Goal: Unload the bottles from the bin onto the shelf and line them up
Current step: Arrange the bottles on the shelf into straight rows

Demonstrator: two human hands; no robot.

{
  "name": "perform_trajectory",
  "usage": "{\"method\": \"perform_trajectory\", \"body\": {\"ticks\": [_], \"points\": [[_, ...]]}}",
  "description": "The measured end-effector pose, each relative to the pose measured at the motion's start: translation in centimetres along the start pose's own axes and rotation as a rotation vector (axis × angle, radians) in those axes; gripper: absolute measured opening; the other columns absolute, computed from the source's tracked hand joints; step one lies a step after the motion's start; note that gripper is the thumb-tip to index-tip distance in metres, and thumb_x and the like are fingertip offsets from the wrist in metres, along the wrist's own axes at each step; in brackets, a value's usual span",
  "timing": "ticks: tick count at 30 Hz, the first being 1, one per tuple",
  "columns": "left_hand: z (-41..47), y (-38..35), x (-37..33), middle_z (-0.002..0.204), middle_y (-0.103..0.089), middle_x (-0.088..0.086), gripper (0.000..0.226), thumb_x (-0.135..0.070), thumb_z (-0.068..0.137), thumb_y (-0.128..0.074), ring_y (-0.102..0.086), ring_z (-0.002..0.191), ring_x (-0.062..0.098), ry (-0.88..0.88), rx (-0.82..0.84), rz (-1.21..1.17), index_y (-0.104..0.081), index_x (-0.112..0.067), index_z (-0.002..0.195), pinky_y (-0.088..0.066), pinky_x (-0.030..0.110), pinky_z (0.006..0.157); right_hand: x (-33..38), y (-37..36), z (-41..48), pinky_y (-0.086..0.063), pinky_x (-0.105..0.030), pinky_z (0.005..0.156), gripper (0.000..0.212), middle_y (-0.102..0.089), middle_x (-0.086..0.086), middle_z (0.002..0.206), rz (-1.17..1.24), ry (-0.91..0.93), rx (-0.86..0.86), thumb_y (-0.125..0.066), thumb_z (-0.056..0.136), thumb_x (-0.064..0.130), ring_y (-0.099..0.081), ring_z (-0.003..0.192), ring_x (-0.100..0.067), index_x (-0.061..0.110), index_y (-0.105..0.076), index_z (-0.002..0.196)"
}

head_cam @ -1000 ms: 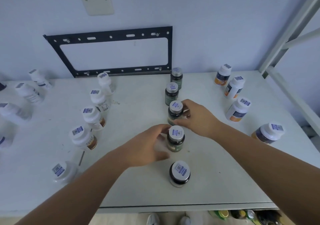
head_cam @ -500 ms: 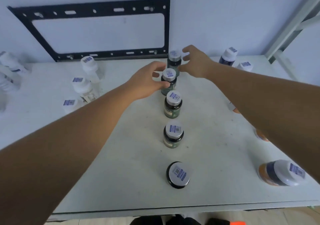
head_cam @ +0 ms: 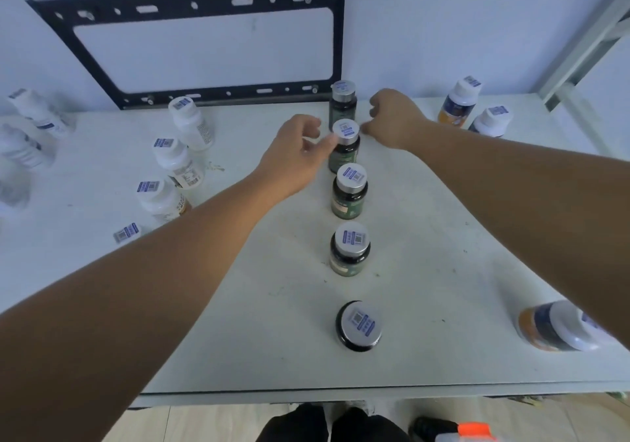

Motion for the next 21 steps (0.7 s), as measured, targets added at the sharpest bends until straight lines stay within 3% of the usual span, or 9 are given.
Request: {"method": "perform_trajectory", "body": {"ticks": [3, 7, 10, 12, 13, 14, 15, 16, 21], "points": [[-2.7, 0.5, -0.7, 0.101, -0.062, -0.01, 0.043, -0.065, 0.081, -0.063, -0.057, 0.082, 0.002, -0.087, -0.041, -0.06, -0.061, -0.03, 0.105, -0.043, 0.016, 0.071, -0.4, 1.0, -2.2, -0.05, -0.041, 0.091, 0.037, -0.063, -0.02, 0.115, -0.02, 0.053, 0.01, -0.067, 0.085, 0.015, -0.059, 0.106, -0.035, -0.009, -0.06, 0.112], [-4.6, -1.7, -1.8, 0.111, -0.064, -0.022, 0.059, -0.068, 0.064, -0.076, -0.058, 0.1, -0.01, -0.124, 0.153, -0.032, -0.061, -0.04, 0.115, -0.044, 0.016, 0.079, 0.7, 2.1, -4.8, -0.033, -0.033, 0.064, 0.026, -0.035, -0.012, 0.068, -0.044, 0.135, 0.092, -0.061, 0.082, 0.007, -0.035, 0.066, -0.026, 0.005, -0.04, 0.067], [-4.7, -3.4, -1.8, 0.108, -0.066, -0.028, 0.051, -0.051, 0.072, -0.082, -0.058, 0.096, -0.015, -0.141, 0.241, 0.041, -0.061, -0.042, 0.118, -0.046, 0.022, 0.082, 1.4, 3.6, -6.5, -0.022, -0.032, 0.062, 0.03, -0.024, -0.012, 0.069, -0.004, 0.158, 0.09, -0.059, 0.081, 0.005, -0.024, 0.066, -0.022, 0.01, -0.033, 0.065], [-4.6, -3.7, -1.6, 0.105, -0.069, -0.024, 0.044, -0.042, 0.077, -0.082, -0.062, 0.093, -0.009, -0.158, 0.232, 0.052, -0.063, -0.037, 0.116, -0.048, 0.023, 0.08, 0.9, 4.0, -7.5, -0.025, -0.03, 0.061, 0.027, -0.035, -0.029, 0.067, 0.034, 0.11, 0.111, -0.059, 0.082, 0.007, -0.028, 0.061, -0.026, -0.007, -0.042, 0.065], [-4.6, -3.7, -1.6, 0.104, -0.07, -0.022, 0.042, -0.041, 0.077, -0.082, -0.063, 0.092, -0.008, -0.16, 0.225, 0.052, -0.064, -0.036, 0.115, -0.048, 0.022, 0.079, 0.6, 4.1, -7.8, -0.028, -0.028, 0.062, 0.029, -0.047, -0.04, 0.082, 0.047, 0.09, 0.129, -0.06, 0.084, 0.008, -0.034, 0.08, -0.01, -0.019, -0.051, 0.079], [-4.7, -3.6, -1.5, 0.103, -0.07, -0.023, 0.042, -0.041, 0.077, -0.082, -0.063, 0.092, -0.008, -0.155, 0.223, 0.05, -0.064, -0.037, 0.115, -0.047, 0.021, 0.078, 0.4, 4.2, -8.4, -0.031, -0.027, 0.063, 0.034, -0.053, -0.04, 0.098, 0.046, 0.076, 0.15, -0.061, 0.085, 0.009, -0.047, 0.109, -0.042, -0.022, -0.053, 0.095], [-4.7, -3.6, -1.6, 0.102, -0.07, -0.024, 0.042, -0.041, 0.077, -0.083, -0.063, 0.091, -0.011, -0.149, 0.226, 0.05, -0.064, -0.037, 0.114, -0.046, 0.02, 0.077, 0.2, 4.5, -8.7, -0.033, -0.026, 0.063, 0.036, -0.054, -0.039, 0.099, 0.048, 0.079, 0.152, -0.062, 0.086, 0.01, -0.036, 0.085, -0.01, -0.021, -0.053, 0.101], [-4.7, -3.5, -1.7, 0.102, -0.069, -0.025, 0.043, -0.041, 0.076, -0.083, -0.062, 0.091, -0.013, -0.142, 0.234, 0.055, -0.063, -0.038, 0.114, -0.045, 0.02, 0.077, 0.4, 4.9, -9.1, -0.034, -0.026, 0.061, 0.032, -0.051, -0.036, 0.09, 0.045, 0.081, 0.155, -0.062, 0.086, 0.01, -0.043, 0.067, -0.025, -0.019, -0.054, 0.098], [-4.6, -1.6, -2.5, 0.112, -0.065, -0.024, 0.056, -0.06, 0.072, -0.077, -0.059, 0.102, -0.011, -0.128, 0.195, 0.106, -0.061, -0.037, 0.12, -0.047, 0.021, 0.083, 0.8, 10.1, -11.2, -0.049, -0.027, 0.063, 0.007, -0.065, -0.003, 0.078, -0.035, 0.119, 0.068, -0.061, 0.083, 0.016, -0.057, 0.067, -0.024, 0.011, -0.065, 0.081]]}}
Point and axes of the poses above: each hand's wrist, its own z-axis towards the middle knuckle, its own y-axis out of the back of the hand, x = y × z, the point moved 9 cm from there along z, towards the middle knuckle
